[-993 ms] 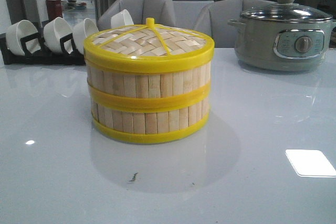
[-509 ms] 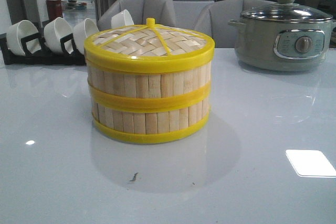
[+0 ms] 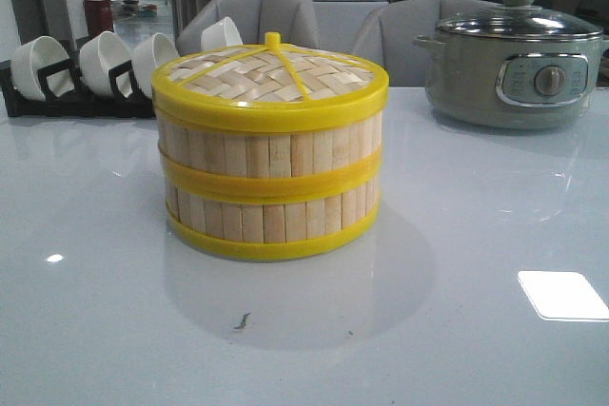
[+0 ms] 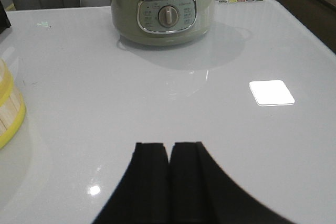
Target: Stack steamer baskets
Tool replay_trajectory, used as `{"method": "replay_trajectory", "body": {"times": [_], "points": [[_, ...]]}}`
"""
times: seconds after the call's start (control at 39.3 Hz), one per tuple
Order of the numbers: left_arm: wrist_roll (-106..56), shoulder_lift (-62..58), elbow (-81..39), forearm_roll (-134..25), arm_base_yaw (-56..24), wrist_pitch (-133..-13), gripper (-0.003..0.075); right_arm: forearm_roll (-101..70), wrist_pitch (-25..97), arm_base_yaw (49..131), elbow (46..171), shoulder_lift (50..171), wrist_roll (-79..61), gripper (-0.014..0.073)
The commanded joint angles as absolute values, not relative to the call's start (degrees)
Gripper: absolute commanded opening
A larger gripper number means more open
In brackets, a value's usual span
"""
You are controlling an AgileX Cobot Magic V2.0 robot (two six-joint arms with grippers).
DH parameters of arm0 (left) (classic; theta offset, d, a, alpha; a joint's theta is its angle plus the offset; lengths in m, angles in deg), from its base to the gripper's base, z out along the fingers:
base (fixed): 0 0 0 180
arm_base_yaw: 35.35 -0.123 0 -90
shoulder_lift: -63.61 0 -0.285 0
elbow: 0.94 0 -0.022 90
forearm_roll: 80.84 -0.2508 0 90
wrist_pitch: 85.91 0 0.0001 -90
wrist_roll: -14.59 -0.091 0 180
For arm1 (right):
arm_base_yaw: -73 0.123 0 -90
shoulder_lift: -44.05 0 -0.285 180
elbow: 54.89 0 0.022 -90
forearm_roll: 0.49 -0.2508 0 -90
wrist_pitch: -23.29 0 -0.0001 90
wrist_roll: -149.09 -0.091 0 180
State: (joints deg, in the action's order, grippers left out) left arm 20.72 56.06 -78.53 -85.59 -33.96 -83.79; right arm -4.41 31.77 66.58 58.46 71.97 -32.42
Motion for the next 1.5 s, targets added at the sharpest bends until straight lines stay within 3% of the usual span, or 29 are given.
{"method": "replay_trajectory", "body": {"times": [0.0,0.81,1.3,1.48], "points": [[20.55,56.78,-78.57,-85.66,-34.0,-88.58,0.0085,-4.33,27.0,66.2,59.94,72.26,-32.42,0.0048],[20.55,56.78,-78.57,-85.66,-34.0,-88.58,0.0085,-4.19,26.99,66.2,59.94,72.13,-32.13,0.0048],[20.55,56.78,-78.57,-85.66,-34.0,-88.58,0.0085,-5.21,26.71,66.74,49.32,52.7,-32.36,0.0048],[20.55,56.78,-78.57,-85.66,-34.0,-88.58,0.0085,-5.45,26.54,69.46,47.01,50.84,-32.42,0.0048]]}}
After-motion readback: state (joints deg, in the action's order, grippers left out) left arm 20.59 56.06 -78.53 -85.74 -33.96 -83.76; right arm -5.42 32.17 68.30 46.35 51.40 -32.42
